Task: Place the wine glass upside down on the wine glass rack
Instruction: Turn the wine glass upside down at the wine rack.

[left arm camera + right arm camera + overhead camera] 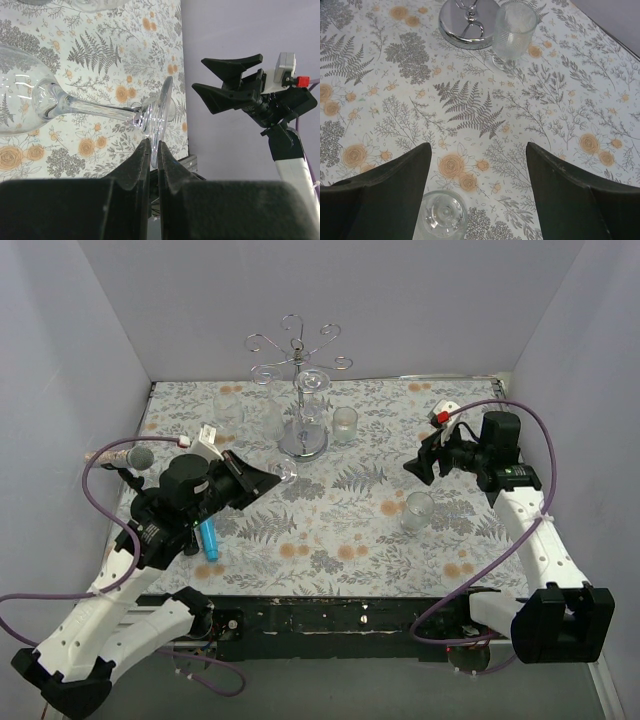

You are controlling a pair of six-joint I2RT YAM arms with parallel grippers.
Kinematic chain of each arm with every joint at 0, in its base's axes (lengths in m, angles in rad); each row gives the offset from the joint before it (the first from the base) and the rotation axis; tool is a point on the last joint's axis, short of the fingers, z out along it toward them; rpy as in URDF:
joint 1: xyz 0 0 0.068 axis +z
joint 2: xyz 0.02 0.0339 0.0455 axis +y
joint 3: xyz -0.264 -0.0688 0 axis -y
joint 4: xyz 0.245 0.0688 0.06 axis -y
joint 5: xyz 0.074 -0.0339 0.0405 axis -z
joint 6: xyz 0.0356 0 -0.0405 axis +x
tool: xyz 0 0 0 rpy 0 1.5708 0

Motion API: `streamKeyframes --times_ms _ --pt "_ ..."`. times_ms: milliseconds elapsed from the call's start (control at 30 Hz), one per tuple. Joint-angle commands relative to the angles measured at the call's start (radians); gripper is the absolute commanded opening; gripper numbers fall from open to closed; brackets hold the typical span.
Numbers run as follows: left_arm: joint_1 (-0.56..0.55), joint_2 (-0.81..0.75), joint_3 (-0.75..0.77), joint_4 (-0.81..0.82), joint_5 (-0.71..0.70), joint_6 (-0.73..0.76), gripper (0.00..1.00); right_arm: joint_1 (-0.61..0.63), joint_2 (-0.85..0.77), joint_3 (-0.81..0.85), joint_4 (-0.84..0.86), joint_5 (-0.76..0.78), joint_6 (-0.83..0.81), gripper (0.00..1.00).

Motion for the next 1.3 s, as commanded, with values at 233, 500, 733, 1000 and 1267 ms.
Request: streamKeyframes --times_ms 233,500,733,1000,1267 --pt "0.016 0.136 0.220 0.029 -0.102 0.061 0.00 -0.032 -0.049 -0.049 0.078 -0.092 -0.009 0.81" --pt "0.155 0.239 0.343 0.037 -0.069 0.114 0.00 -0.059 -0.065 -0.092 0.115 -0.132 -0.009 0.80" --pt "0.268 0.302 0.469 0.015 -0.013 0.158 0.00 -0.103 -0.076 -0.119 0.115 -0.166 -0.020 0.79" --pt "0.311 0.403 0.619 0.044 -0.021 0.190 0.00 -0.115 -0.079 -0.135 0.109 -0.190 -0.024 0.79" --pt "0.426 0.516 0.728 0.119 0.089 0.189 0.00 -0.117 -0.087 -0.141 0.105 -0.213 -0.026 0.79"
